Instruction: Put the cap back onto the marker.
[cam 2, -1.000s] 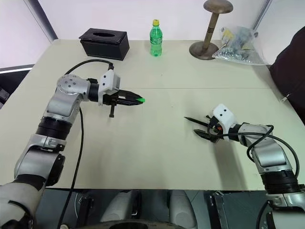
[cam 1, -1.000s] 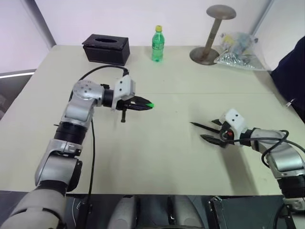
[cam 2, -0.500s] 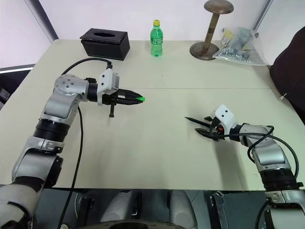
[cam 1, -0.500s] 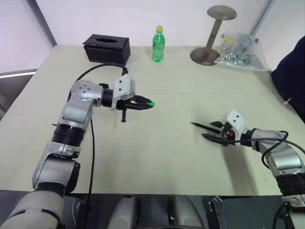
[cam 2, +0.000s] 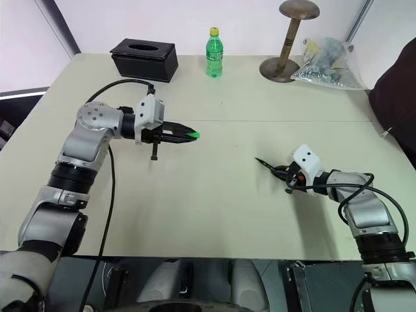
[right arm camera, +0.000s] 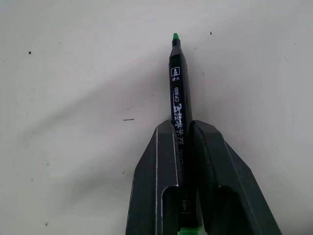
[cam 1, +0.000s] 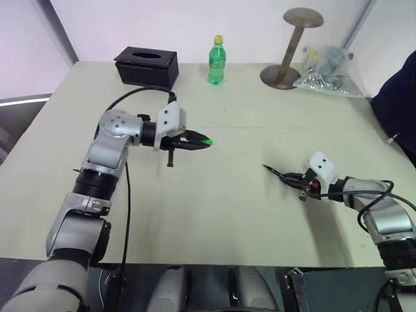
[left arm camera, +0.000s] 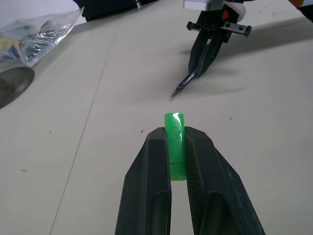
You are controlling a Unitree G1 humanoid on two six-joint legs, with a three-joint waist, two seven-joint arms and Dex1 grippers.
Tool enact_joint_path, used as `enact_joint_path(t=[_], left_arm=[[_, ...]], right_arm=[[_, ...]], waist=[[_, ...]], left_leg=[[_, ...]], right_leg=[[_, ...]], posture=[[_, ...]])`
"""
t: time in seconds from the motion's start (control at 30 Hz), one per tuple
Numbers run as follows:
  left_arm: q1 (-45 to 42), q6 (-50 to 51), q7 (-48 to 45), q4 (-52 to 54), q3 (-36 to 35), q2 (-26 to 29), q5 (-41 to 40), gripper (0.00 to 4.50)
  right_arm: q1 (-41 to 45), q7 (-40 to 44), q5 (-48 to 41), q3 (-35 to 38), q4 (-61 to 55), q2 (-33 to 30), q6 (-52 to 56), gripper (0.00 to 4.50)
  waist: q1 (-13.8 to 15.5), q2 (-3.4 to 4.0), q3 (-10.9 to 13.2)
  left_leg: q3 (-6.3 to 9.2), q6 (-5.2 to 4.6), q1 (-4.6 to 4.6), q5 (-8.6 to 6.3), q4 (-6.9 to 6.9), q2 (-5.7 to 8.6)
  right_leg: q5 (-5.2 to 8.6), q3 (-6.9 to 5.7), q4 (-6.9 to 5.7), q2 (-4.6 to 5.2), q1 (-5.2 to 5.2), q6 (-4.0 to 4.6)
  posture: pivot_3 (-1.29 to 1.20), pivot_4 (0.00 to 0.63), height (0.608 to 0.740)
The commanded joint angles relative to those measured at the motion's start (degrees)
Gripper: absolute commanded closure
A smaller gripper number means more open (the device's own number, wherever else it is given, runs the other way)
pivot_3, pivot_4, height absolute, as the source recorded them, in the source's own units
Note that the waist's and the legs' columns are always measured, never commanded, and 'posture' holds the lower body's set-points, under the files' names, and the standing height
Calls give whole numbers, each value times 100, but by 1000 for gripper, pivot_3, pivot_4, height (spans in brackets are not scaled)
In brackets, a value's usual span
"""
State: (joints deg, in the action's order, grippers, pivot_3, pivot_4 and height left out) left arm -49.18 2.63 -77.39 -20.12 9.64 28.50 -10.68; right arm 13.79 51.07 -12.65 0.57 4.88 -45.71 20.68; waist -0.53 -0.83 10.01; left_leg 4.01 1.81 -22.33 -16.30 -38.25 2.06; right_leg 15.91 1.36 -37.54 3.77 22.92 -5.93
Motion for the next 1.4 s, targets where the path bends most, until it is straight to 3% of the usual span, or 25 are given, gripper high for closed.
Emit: enact_joint_path(t=[0.03, 0.37, 0.73, 1.03, 1.4], left_arm=[[-68, -424, -23, -104, 42, -46, 63, 4500], [-391, -1534, -322, -1193, 348, -454, 301, 4500], [-922, -3272, -450, -2839, 452, -1012, 692, 4500], [-1281, -4713, 258, -3626, 349, -1291, 971, 4500], [-1287, -4797, 275, -3863, 342, -1391, 919, 4500]], right_arm=[[-206, -168, 208, 157, -359, -261, 190, 4430], [-358, -259, 467, 341, -2002, -1021, 668, 4430], [474, 98, -5, 239, -3587, -1414, 1746, 4430], [737, 65, -347, -5, -3974, -1238, 2371, 4430], [822, 75, -333, -215, -3834, -1247, 2361, 4430]], waist=[[7, 0, 0], [-28, 3, 0], [-10, 1, 2], [-2, 1, 2], [-9, 1, 2]], left_leg=[[0, 0, 0, 0, 0, 0], [-1, 0, -5, 0, 2, 1], [-2, 0, -15, 0, 2, -1], [-2, -1, -18, 0, 2, 0], [-2, -1, -18, 0, 3, 1]], right_leg=[[0, 0, 0, 1, 0, 0], [0, 0, 1, -3, 8, 0], [0, 1, 2, -2, 20, 0], [0, 1, 3, 2, 20, 0], [0, 1, 3, -2, 23, 0]], posture=[[0, 150, 740], [0, 150, 740], [0, 150, 740], [0, 150, 740], [0, 150, 740]])
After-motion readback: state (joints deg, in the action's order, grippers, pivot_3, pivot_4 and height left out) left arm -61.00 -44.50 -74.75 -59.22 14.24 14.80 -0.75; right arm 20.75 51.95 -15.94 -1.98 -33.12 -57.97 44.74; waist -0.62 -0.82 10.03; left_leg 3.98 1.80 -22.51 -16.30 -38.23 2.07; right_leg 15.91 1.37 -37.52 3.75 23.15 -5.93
